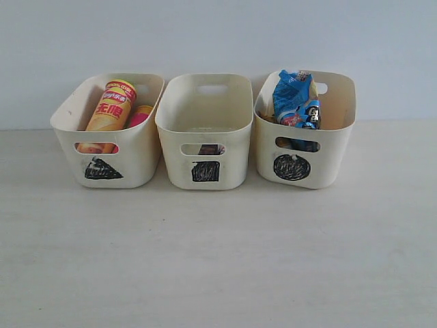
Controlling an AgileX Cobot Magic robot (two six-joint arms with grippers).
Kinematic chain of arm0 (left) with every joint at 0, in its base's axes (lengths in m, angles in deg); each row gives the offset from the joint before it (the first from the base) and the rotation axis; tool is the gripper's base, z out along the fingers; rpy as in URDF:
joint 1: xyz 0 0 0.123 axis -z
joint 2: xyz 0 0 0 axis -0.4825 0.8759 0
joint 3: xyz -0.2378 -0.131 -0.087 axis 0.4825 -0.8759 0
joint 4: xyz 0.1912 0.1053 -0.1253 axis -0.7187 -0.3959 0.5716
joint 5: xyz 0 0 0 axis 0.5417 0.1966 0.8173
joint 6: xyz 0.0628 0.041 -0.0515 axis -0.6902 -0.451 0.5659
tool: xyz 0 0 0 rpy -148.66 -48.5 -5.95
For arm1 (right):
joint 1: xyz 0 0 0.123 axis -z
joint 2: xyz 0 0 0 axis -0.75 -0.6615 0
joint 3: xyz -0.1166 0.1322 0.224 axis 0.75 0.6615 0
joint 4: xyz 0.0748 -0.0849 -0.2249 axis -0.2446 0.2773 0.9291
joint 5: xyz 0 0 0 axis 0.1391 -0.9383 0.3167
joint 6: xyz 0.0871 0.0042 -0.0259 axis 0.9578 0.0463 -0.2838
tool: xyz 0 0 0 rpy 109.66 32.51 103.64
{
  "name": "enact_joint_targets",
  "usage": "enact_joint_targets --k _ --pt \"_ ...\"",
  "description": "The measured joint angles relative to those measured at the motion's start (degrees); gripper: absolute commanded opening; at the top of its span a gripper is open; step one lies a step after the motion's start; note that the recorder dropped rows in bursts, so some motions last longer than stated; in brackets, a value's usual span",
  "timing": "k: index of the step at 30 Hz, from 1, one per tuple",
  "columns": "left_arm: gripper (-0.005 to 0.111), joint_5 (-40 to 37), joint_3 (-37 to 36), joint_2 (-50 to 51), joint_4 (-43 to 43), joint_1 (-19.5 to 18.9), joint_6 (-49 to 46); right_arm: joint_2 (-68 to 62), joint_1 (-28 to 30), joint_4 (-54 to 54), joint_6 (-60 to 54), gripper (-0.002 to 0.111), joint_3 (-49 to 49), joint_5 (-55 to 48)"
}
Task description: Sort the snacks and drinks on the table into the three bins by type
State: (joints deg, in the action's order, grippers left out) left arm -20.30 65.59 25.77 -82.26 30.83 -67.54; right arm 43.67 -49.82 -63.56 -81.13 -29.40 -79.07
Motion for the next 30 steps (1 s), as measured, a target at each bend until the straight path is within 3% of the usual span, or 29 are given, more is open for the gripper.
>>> enact_joint_targets --k 30 --pt "0.004 0.0 0.0 0.0 0.14 0.0 0.0 0.0 0.0 0.11 -0.09 0.0 0.13 -0.85"
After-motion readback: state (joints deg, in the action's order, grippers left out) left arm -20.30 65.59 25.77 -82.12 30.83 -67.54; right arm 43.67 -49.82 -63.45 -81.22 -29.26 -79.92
